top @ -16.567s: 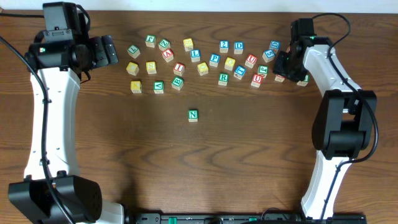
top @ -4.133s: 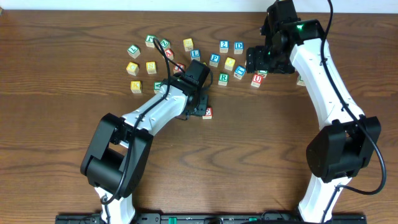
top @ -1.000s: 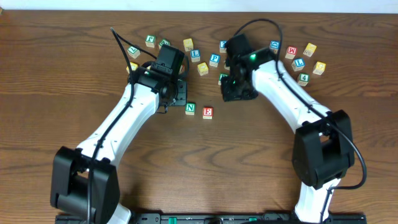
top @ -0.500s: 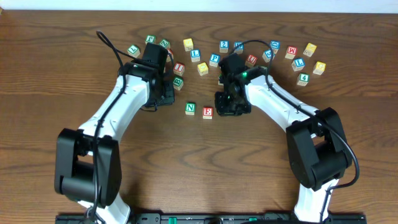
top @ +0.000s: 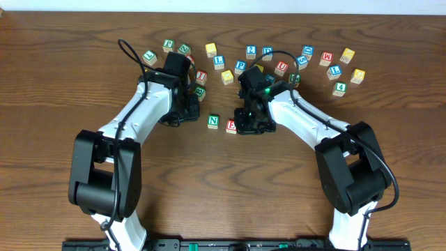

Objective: Spell out NEURIPS

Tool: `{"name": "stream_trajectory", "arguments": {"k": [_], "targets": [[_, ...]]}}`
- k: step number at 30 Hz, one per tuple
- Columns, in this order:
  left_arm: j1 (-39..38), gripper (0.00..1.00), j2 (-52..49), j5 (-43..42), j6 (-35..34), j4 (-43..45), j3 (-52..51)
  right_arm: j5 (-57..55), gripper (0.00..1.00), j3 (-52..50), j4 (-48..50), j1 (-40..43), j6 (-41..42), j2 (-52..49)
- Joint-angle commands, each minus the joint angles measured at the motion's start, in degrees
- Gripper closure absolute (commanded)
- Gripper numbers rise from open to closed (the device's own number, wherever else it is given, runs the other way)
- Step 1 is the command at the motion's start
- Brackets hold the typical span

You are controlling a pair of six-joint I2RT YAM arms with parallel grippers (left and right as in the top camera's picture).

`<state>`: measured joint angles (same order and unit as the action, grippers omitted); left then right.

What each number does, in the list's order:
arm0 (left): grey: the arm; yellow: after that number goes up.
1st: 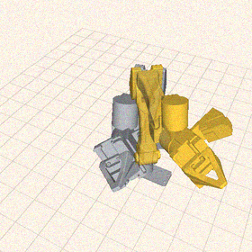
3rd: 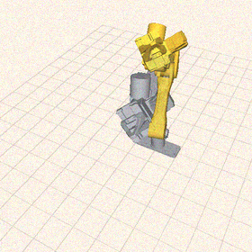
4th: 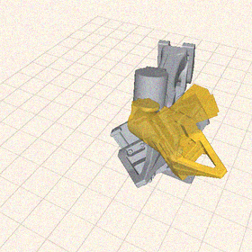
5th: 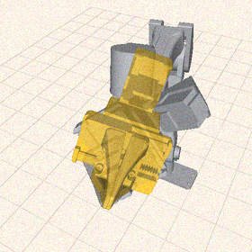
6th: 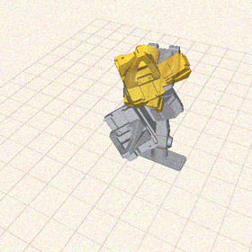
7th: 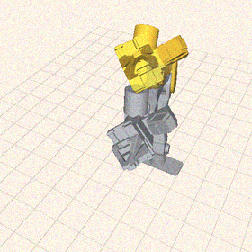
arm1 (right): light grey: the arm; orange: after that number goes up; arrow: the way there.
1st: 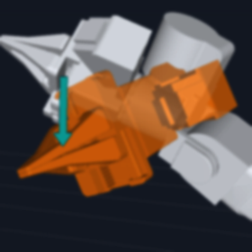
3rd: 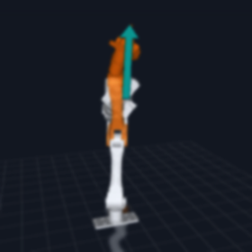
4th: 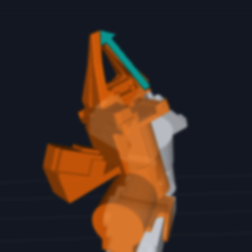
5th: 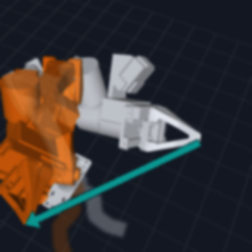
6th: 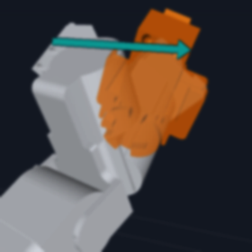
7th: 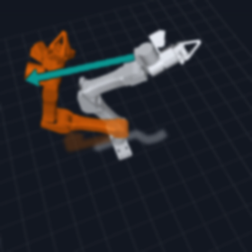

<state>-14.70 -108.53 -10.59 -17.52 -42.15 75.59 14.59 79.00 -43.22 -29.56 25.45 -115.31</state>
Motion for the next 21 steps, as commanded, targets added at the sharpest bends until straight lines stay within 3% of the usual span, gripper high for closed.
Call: {"name": "stream_trajectory", "arguments": {"k": [1,21], "targets": [[0.11,0.64,-1.7,-1.01,0.9,-0.15,-0.55,0.44,0.81,-0.52,0.79,-0.17,1.33,-2.08],[-3.21,0.64,-3.89,-1.01,0.72,1.16,-0.63,2.36,0.82,-0.52,7.52,-0.17,1.57,-3.23]]}}
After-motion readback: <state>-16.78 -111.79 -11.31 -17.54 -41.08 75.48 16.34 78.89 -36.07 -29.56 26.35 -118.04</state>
